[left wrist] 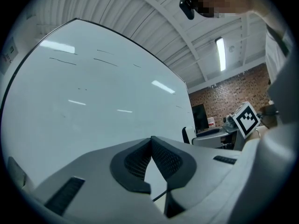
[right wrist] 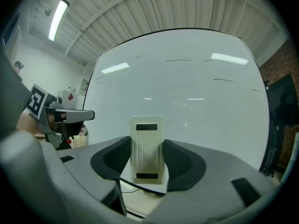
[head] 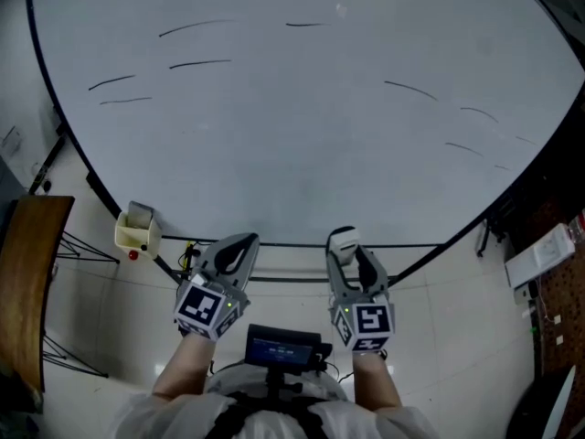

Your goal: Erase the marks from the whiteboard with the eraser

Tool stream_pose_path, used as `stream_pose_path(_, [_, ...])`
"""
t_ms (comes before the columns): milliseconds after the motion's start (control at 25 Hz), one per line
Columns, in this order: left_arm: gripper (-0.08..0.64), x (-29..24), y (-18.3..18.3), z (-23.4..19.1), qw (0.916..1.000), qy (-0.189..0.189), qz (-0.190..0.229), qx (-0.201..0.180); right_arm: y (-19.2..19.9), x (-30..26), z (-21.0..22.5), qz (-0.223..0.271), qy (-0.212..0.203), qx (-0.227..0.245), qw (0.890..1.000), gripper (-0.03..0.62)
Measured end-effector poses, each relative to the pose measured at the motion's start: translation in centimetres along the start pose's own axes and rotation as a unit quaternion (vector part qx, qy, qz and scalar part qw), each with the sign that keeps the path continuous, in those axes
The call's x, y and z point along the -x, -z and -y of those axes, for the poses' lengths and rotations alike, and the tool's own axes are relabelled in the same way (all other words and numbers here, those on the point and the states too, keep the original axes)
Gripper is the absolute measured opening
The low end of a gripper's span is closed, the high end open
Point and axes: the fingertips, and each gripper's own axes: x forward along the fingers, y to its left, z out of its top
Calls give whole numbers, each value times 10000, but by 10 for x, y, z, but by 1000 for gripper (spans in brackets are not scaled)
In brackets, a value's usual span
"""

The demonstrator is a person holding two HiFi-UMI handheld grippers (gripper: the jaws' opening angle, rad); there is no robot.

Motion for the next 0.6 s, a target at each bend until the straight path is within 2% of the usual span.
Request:
stream_pose_path(200, [2, 15, -13, 7, 9994, -168, 293, -68, -2, 6, -14, 51, -278, 172, 9995, 227])
stream_pose_path(440, [2, 34, -18, 34, 9989, -328, 295, -156, -5, 37, -11, 242, -358, 158, 9989, 227])
stream_pose_path(600, [2, 49, -30, 61, 9970, -591, 388, -314, -7, 71, -10, 327, -463, 94, 9983, 227])
